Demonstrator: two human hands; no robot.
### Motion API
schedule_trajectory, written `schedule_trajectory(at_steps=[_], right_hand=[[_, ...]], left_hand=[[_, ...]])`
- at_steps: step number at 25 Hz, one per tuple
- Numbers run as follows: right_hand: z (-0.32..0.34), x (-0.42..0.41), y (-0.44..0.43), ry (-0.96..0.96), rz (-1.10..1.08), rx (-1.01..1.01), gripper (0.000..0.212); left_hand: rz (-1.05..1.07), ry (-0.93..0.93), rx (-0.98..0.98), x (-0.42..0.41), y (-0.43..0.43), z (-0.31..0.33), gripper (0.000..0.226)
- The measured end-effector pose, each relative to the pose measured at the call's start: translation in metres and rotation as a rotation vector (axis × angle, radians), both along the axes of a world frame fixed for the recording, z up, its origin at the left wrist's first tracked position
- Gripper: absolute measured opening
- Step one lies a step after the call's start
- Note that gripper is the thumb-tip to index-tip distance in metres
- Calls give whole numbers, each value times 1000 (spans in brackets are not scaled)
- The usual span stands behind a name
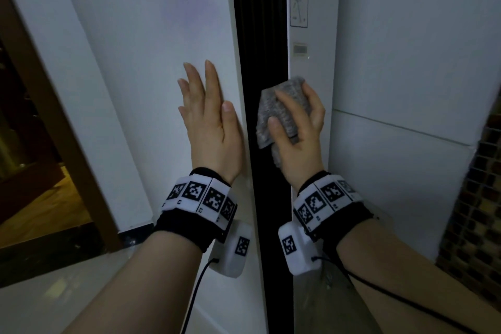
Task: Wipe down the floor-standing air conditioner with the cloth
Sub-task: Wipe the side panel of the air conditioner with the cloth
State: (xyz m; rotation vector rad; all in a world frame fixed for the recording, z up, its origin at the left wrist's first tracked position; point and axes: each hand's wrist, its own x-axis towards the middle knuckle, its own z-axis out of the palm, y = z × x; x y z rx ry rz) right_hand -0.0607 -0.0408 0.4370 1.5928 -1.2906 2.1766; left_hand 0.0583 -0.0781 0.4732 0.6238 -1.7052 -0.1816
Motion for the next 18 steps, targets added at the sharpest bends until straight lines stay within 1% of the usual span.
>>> schedule_trajectory(at_steps=[1,2,3,5,6,7,9,10,13,14,17,18], right_hand=[[2,-1,0,-64,22,19,34],[1,2,1,-83,20,24,34],[-4,7,1,-41,-14,6,33],[-19,11,-1,140,-84,-53,32],[-22,8,-2,176,-83,-72,31],[-21,3,-3,136,-63,-56,32],[-17,-2,-1,-59,27,11,34],[-18,-1,-1,-97,41,29,35],[-31,0,-1,53,11,7,35],[-30,-5,-2,41,25,11,35],[-18,-21,-5,-179,94,81,35],[-19,-22,-5,-171,87,79,35]], left_hand=[[1,1,1,0,0,-1,54],[3,0,-1,0,0,-2,54],[5,0,-5,1,0,-3,53],[7,1,-10,0,-1,-5,53],[10,1,-8,1,-1,-6,53],[12,2,-3,1,0,-7,53],[16,3,3,-1,1,-10,54],[16,6,5,-2,1,-11,54],[22,31,17,-6,1,-13,56],[29,35,22,-8,1,-13,56],[52,38,23,-11,2,-14,60],[59,40,19,-12,1,-14,61]])
